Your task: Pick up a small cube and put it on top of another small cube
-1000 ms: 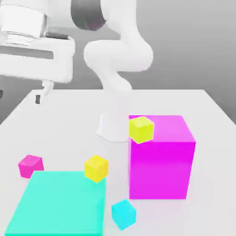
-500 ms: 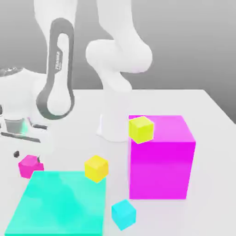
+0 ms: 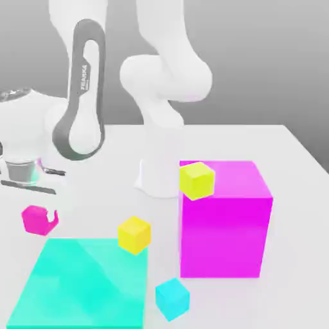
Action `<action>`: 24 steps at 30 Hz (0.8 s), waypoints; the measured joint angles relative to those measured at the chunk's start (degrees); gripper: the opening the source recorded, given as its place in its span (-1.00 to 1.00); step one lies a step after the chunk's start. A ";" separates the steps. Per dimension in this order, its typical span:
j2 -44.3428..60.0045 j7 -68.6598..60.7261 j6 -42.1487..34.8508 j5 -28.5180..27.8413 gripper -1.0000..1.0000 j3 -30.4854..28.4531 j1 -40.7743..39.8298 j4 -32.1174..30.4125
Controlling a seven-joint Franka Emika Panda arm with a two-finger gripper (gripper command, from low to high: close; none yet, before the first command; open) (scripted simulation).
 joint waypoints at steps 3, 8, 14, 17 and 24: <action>-6.16 8.39 -7.04 -2.60 -1.00 3.92 3.68 1.25; -15.94 20.06 -19.25 -2.37 -1.00 12.25 8.74 3.72; -27.58 32.00 -33.95 0.90 -1.00 22.78 15.83 6.74; -33.59 37.53 -41.39 2.92 -1.00 27.77 19.38 8.26; -33.14 40.36 -35.43 4.90 1.00 31.76 21.22 2.85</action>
